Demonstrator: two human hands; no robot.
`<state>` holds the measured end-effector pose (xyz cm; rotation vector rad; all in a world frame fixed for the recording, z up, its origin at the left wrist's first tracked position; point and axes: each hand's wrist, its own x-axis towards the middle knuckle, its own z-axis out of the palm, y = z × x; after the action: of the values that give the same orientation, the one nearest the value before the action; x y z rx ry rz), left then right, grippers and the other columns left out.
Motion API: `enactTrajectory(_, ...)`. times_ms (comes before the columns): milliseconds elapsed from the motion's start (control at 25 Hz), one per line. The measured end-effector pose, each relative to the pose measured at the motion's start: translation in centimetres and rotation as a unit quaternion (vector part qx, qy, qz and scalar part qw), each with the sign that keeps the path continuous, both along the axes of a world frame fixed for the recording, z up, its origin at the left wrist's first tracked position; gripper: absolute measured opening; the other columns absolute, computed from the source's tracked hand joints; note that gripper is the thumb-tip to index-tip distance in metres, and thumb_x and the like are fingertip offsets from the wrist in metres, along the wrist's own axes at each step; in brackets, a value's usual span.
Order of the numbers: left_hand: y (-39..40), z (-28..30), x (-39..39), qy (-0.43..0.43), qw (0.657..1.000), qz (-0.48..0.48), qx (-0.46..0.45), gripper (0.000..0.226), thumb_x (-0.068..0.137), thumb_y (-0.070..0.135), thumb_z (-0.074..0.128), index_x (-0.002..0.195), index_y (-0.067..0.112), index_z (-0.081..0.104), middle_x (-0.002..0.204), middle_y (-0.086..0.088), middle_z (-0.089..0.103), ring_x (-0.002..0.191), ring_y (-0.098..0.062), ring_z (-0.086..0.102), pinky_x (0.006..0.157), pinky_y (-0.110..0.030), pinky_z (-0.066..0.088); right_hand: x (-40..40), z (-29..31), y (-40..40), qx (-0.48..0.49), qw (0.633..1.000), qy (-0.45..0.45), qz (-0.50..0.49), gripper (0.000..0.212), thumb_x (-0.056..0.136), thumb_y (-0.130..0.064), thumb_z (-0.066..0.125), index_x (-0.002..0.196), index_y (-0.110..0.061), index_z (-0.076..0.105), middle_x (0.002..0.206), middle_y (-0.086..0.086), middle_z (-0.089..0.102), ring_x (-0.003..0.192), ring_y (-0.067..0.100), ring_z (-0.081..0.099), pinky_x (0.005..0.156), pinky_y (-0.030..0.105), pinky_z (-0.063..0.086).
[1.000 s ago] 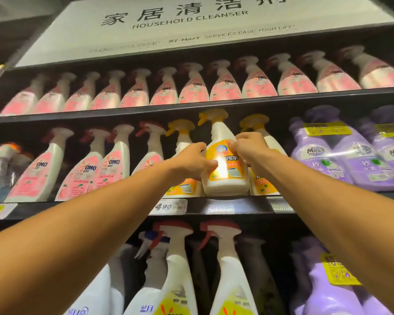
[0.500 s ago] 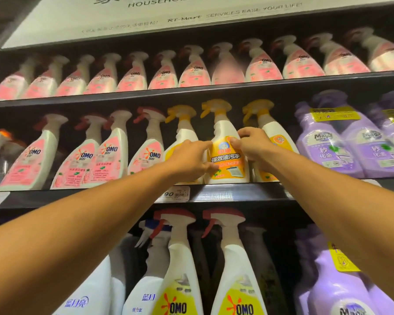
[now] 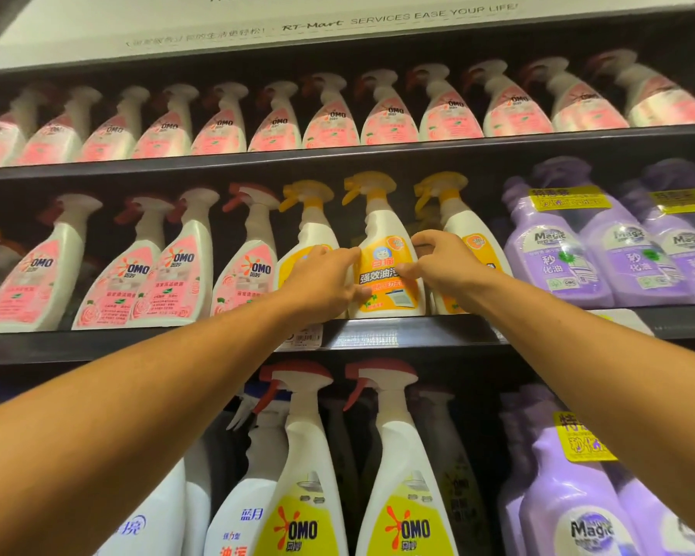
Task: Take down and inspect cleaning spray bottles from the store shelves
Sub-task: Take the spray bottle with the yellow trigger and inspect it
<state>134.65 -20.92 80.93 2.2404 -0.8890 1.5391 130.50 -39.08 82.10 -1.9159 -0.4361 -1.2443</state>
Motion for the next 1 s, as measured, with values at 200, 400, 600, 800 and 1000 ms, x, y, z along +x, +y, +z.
enactTrajectory(200,0.7,-1.4,-0.1,0.004,0.999,-0.034,-0.023,0.056,0.089,0.048,0.063,0.139,0.03,0.044,0.134,-0.006,0.052,0.131,-0.025,0.037,0.103,-0.047,0.035,0.2,-0.8,0.0,-0.003,1.0,-0.021,0.008,0.061,0.091,-0.015,0.071,0.144,-0.011,0.043,0.138,0.007,0.057,0.1,0.014,0.056,0.061,0.016,0.043)
enactTrajectory(400,2.0,-2.9,-0.2,0.039,0.996,-0.06,-0.056,0.065,0.093,0.053,0.053,0.15,0.032,0.03,0.146,-0.008,0.041,0.136,-0.025,0.032,0.109,-0.047,0.03,0.1,-1.1,-0.4,0.007,0.999,-0.049,0.02,0.06,0.093,-0.018,0.068,0.147,-0.012,0.042,0.144,0.008,0.053,0.109,0.016,0.056,0.08,0.026,0.047)
enactTrajectory(600,3.5,-4.1,-1.1,0.042,0.993,-0.07,-0.087,0.055,0.1,0.051,0.038,0.15,0.03,0.032,0.151,-0.005,0.038,0.139,-0.023,0.026,0.111,-0.046,0.022,0.0,-2.1,-1.2,-0.087,0.993,-0.067,-0.032,0.054,0.095,-0.025,0.064,0.145,-0.017,0.045,0.137,0.0,0.059,0.1,0.008,0.058,0.069,0.016,0.042)
enactTrajectory(800,5.2,-6.0,-2.8,0.036,0.991,-0.075,-0.109,0.05,0.103,0.046,0.035,0.147,0.022,0.039,0.149,-0.004,0.044,0.136,-0.023,0.038,0.114,-0.049,0.029,-1.0,-3.5,-1.2,-0.114,0.983,-0.116,-0.084,0.05,0.096,-0.027,0.061,0.144,-0.023,0.047,0.135,-0.001,0.059,0.1,0.011,0.056,0.073,0.021,0.045)
enactTrajectory(1000,9.7,-7.9,-4.2,0.047,0.984,-0.095,-0.141,0.036,0.104,0.035,0.039,0.132,0.018,0.053,0.122,0.006,0.056,0.101,-0.006,0.055,0.081,-0.023,0.044,-2.5,-4.9,0.5,-0.17,0.969,-0.152,-0.094,0.048,0.095,-0.028,0.06,0.142,-0.026,0.05,0.143,-0.003,0.055,0.121,0.016,0.054,0.092,0.029,0.042)
